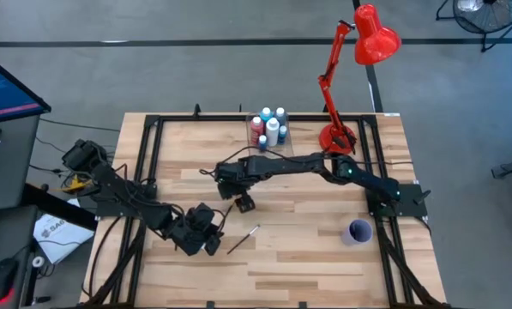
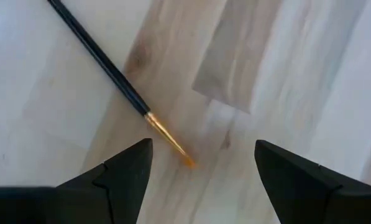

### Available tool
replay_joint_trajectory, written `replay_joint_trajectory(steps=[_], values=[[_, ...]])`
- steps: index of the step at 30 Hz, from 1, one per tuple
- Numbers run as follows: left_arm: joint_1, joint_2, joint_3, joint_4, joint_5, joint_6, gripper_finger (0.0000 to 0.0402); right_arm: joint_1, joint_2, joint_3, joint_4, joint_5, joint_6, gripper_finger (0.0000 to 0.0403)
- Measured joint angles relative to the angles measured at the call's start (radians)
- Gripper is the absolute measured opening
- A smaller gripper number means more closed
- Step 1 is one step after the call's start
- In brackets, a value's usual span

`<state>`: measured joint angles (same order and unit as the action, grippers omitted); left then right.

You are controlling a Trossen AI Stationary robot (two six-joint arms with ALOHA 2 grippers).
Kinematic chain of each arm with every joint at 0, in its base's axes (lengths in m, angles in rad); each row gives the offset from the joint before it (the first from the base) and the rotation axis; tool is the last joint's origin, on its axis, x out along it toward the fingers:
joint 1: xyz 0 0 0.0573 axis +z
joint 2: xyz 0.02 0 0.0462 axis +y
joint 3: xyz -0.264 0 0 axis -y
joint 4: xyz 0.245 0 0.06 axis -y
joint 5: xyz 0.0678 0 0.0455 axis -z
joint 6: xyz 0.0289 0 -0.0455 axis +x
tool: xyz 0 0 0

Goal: Pick & Place Paint Supplies
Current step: Put the gold paintbrush into the purple cup

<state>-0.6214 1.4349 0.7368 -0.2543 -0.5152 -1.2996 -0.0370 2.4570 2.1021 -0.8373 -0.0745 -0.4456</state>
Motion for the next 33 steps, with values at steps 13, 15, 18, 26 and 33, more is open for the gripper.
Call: replay_joint_trajectory(steps=[13, 15, 18, 26, 33], values=[[-0.001, 0.000, 0.000, 0.000, 0.000, -0.016, 0.0140, 0.044, -0.004, -0.085, 0.018, -0.003, -0.021, 0.0262], [-0.001, 0.000, 0.000, 0.001, 0.000, -0.018, 0.0140, 0.048, -0.005, -0.091, 0.021, -0.002, -0.017, 0.0250], [-0.001, 0.000, 0.000, 0.001, 0.000, -0.018, 0.0140, 0.050, -0.004, -0.092, 0.016, -0.003, -0.017, 0.0223], [-0.006, 0.000, 0.000, 0.001, 0.000, -0.018, 0.0140, 0.054, -0.002, -0.094, 0.007, -0.007, -0.018, 0.0131], [-0.010, 0.000, 0.000, 0.001, 0.000, -0.022, 0.0140, 0.057, -0.002, -0.095, 0.008, -0.008, -0.018, 0.0079]])
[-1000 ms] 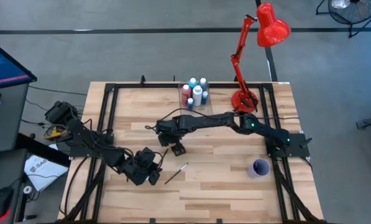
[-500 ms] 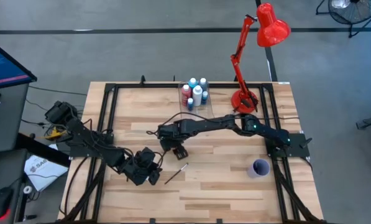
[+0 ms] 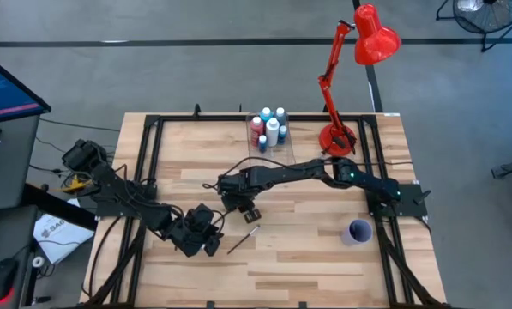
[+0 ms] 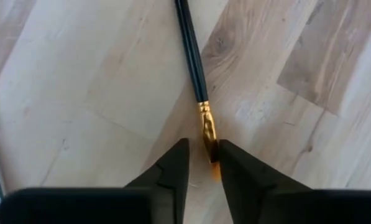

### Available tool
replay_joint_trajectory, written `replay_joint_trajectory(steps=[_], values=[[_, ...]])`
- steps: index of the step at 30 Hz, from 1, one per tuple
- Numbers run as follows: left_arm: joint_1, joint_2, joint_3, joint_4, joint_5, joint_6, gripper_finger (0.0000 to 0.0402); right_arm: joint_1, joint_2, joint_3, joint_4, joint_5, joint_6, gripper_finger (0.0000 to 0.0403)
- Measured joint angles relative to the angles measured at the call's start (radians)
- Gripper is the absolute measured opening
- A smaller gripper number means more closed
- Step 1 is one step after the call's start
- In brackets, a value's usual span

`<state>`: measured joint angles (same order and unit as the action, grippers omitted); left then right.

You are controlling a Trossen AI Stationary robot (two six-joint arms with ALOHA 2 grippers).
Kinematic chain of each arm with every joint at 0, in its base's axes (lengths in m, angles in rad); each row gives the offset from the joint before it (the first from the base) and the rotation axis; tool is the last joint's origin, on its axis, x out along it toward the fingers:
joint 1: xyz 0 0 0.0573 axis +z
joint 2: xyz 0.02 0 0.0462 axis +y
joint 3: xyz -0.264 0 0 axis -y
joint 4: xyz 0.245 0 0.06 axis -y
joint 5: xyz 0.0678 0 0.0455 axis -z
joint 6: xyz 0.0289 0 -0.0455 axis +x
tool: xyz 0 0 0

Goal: Pick & Place Paint Supplies
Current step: Put the gold paintbrush into the purple cup

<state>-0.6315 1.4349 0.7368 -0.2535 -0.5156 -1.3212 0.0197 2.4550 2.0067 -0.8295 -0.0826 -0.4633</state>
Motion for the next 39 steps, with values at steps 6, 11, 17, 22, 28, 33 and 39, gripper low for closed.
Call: replay_joint_trajectory(steps=[6, 11, 17, 22, 28, 33, 39], values=[[0.000, 0.000, 0.000, 0.000, 0.000, 0.000, 0.0140, 0.010, 0.000, -0.001, -0.008, 0.005, 0.001, 0.0056], [0.000, 0.000, 0.000, 0.000, 0.000, 0.000, 0.0140, 0.020, 0.000, 0.000, -0.025, 0.011, 0.041, 0.0010], [0.000, 0.000, 0.000, -0.001, -0.001, 0.000, 0.0140, 0.021, 0.000, 0.001, -0.064, 0.009, 0.096, 0.0003], [-0.002, 0.000, 0.000, -0.050, 0.005, 0.047, 0.0140, 0.022, -0.001, 0.001, -0.110, -0.003, 0.098, 0.0002], [-0.002, 0.000, -0.023, -0.147, 0.021, 0.117, 0.0140, 0.016, -0.001, 0.001, -0.170, -0.113, 0.129, 0.0001], [-0.002, 0.000, -0.088, -0.114, 0.055, 0.111, 0.0140, 0.016, -0.016, -0.003, -0.181, -0.184, 0.192, 0.0000], [0.006, 0.000, -0.137, -0.013, 0.057, 0.114, 0.0140, 0.019, -0.031, 0.000, -0.196, -0.209, 0.220, 0.0000]])
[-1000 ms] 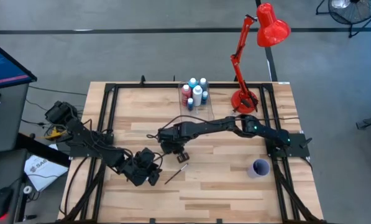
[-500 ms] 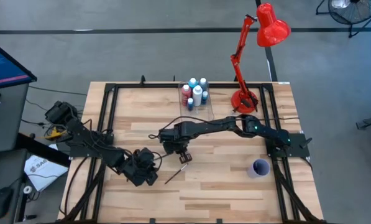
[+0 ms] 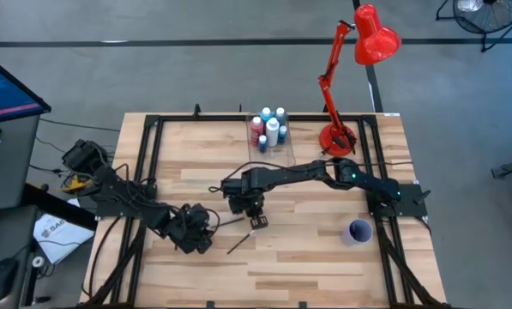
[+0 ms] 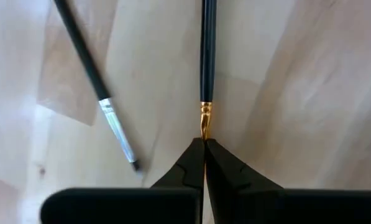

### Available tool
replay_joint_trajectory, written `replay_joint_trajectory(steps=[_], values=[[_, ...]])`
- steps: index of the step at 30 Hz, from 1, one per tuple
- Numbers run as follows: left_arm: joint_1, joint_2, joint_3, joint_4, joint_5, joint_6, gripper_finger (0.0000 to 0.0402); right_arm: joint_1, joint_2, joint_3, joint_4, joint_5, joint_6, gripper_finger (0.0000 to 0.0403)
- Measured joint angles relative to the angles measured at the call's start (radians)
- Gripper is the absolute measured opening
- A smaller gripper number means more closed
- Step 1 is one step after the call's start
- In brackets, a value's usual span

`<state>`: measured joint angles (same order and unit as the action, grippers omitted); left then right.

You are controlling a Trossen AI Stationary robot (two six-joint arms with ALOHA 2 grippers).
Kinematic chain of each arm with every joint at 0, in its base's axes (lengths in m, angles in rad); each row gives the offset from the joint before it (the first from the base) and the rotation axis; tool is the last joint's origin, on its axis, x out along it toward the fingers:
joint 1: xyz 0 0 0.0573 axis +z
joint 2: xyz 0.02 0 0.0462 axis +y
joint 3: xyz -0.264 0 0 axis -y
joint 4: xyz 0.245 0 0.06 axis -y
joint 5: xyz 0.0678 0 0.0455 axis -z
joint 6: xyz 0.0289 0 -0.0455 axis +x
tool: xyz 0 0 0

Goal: Pick & Place Paint Supplies
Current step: Put the gold paintbrush into the purple cup

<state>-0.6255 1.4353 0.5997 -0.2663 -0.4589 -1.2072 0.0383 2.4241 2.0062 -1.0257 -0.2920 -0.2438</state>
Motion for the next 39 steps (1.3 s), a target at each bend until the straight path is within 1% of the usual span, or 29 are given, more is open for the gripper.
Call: replay_joint_trajectory(steps=[2, 4, 7, 10, 12, 15, 19, 26, 35, 39], values=[[0.009, 0.000, -0.003, 0.010, 0.000, 0.022, 0.0140, 0.002, 0.000, 0.018, -0.035, -0.007, 0.016, 0.0000], [0.022, 0.000, -0.003, 0.031, 0.000, 0.065, 0.0140, 0.005, -0.001, 0.031, -0.028, -0.008, 0.018, 0.0000], [0.044, 0.000, -0.003, 0.085, 0.004, 0.181, 0.0140, 0.010, -0.001, 0.043, -0.025, -0.007, 0.021, 0.0000], [0.072, 0.000, -0.003, 0.142, 0.037, 0.317, 0.0140, 0.009, -0.002, 0.064, -0.016, -0.006, 0.042, 0.0000], [0.095, 0.000, -0.003, 0.152, 0.062, 0.358, 0.0140, 0.009, -0.002, 0.074, -0.017, -0.005, 0.054, 0.0000], [0.120, 0.000, -0.003, 0.153, 0.092, 0.363, 0.0140, 0.008, -0.002, 0.093, -0.021, 0.000, 0.062, 0.0000], [0.132, 0.000, -0.003, 0.155, 0.094, 0.365, 0.0140, 0.008, -0.004, 0.121, -0.038, 0.001, 0.063, 0.0000], [0.134, 0.000, -0.007, 0.155, 0.096, 0.366, 0.0140, 0.012, -0.005, 0.123, -0.037, 0.001, 0.063, 0.0000], [0.134, 0.000, -0.053, 0.162, 0.093, 0.362, 0.0140, 0.012, -0.005, 0.123, -0.051, 0.001, 0.069, 0.0000], [0.134, 0.000, -0.054, 0.166, 0.110, 0.362, 0.0140, 0.013, -0.005, 0.124, -0.051, 0.001, 0.070, 0.0000]])
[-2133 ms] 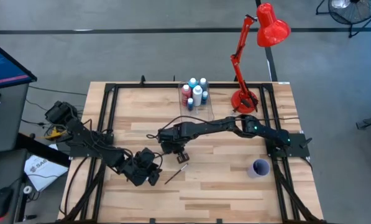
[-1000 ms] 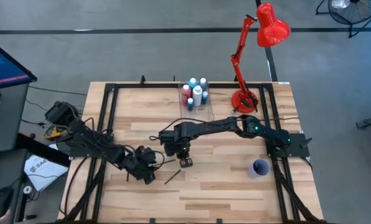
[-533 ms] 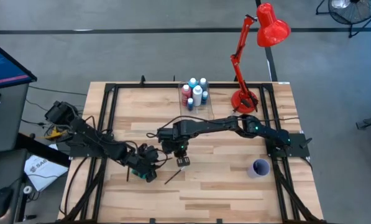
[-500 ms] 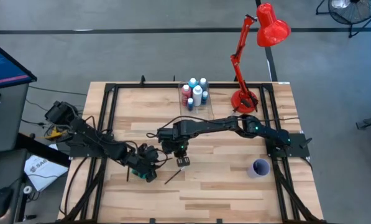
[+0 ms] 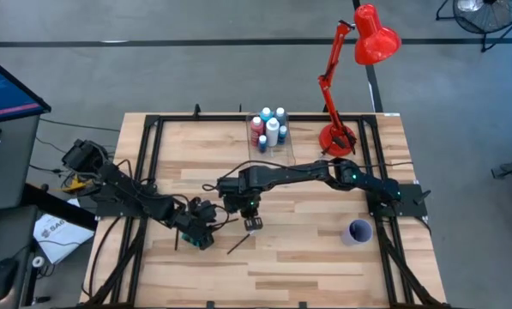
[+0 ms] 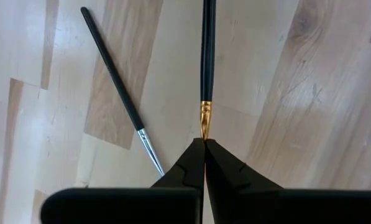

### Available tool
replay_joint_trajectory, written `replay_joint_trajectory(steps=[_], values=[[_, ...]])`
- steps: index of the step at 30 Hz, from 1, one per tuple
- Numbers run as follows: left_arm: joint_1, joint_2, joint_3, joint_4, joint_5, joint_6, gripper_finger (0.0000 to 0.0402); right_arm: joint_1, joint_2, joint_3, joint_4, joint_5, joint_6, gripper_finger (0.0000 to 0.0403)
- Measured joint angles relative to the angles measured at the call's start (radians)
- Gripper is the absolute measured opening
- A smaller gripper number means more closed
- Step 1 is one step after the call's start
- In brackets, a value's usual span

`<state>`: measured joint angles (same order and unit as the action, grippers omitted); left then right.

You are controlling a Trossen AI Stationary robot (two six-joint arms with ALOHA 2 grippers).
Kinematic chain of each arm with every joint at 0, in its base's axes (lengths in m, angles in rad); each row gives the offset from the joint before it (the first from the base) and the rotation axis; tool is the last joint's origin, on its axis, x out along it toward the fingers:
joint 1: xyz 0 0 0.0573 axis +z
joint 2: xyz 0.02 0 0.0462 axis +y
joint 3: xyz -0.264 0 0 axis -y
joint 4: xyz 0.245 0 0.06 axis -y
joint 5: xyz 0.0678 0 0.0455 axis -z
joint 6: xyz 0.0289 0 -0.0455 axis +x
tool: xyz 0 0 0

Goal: Pick & Place Paint Supplies
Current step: Put the gold paintbrush into the purple cup

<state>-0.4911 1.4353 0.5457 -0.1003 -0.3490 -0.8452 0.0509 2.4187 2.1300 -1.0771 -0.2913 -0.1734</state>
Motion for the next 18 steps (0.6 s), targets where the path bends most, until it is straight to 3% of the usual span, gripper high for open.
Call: replay_joint_trajectory(steps=[10, 18], values=[[0.006, 0.000, 0.000, 0.005, 0.000, 0.002, 0.0137, 0.000, 0.000, 0.001, 0.013, 0.000, 0.015, 0.0000], [0.006, 0.000, 0.000, 0.006, 0.004, 0.002, 0.0089, 0.000, -0.001, 0.001, 0.025, 0.000, 0.018, 0.0000]])
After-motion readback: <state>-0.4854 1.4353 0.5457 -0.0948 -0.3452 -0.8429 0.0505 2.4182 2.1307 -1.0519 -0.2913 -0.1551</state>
